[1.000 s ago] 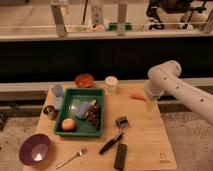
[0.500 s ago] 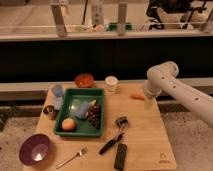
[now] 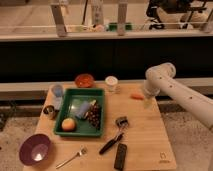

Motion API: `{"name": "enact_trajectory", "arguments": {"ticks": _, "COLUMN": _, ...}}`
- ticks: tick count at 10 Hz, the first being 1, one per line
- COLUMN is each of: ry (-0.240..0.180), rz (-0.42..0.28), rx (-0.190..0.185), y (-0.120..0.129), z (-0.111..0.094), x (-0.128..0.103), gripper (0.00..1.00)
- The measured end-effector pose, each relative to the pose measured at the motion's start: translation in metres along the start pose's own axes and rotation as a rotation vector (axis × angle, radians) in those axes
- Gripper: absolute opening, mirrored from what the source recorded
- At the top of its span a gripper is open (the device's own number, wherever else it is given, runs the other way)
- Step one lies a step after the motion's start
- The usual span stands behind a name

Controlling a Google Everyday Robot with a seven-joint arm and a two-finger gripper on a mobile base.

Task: Place pepper in table surface

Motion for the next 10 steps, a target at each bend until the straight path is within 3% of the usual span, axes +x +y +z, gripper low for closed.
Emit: {"name": "enact_trajectory", "arguments": {"ticks": 10, "ry": -0.030, "rz": 0.003, "rx": -0.007, "y": -0.016, "z": 0.036, "x": 0.017, "gripper": 0.80}}
